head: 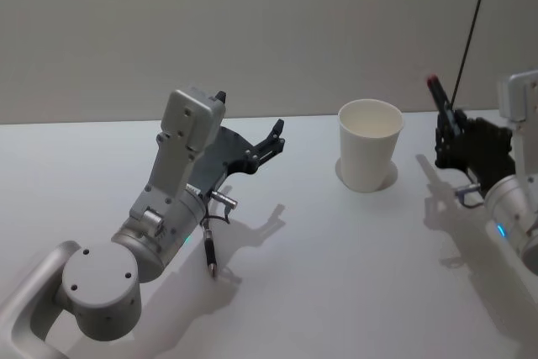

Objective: Place the pen into the pen holder.

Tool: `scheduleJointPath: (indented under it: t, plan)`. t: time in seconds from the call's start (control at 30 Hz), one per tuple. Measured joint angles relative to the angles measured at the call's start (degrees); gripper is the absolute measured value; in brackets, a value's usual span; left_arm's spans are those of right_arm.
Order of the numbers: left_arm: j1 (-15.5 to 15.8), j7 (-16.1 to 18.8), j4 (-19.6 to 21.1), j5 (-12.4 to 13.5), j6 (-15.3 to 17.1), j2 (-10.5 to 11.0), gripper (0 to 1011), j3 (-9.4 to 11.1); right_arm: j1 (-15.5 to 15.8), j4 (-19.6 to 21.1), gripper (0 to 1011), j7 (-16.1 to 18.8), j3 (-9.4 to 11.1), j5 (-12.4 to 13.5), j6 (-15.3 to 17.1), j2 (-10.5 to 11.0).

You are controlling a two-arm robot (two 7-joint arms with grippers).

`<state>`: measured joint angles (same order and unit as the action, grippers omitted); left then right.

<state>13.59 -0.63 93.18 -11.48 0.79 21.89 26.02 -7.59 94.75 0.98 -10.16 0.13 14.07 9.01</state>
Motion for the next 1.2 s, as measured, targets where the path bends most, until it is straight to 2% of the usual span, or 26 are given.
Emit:
scheduleJointPath:
  t: [0.43,0.77,1.07,1.2]
  plan:
    - [0.0,0.0,0.0,0.0,0.0,0.0,1001,0.0,-1.7,0.2,183,2.9,0.1,-2.8,-10.1,0.3]
    - [0.0,0.0,0.0,0.0,0.0,0.0,1001,0.0,-5.9,-3.6,183,6.3,-0.3,-5.5,-18.9,-0.4]
    - [0.0,0.0,0.0,0.0,0.0,0.0,1001,0.0,-9.6,-8.3,183,8.1,-0.6,-7.8,-22.6,-1.4]
    - [0.0,0.0,0.0,0.0,0.0,0.0,1001,0.0,-10.5,-9.9,183,8.5,-0.8,-8.4,-23.3,-1.7]
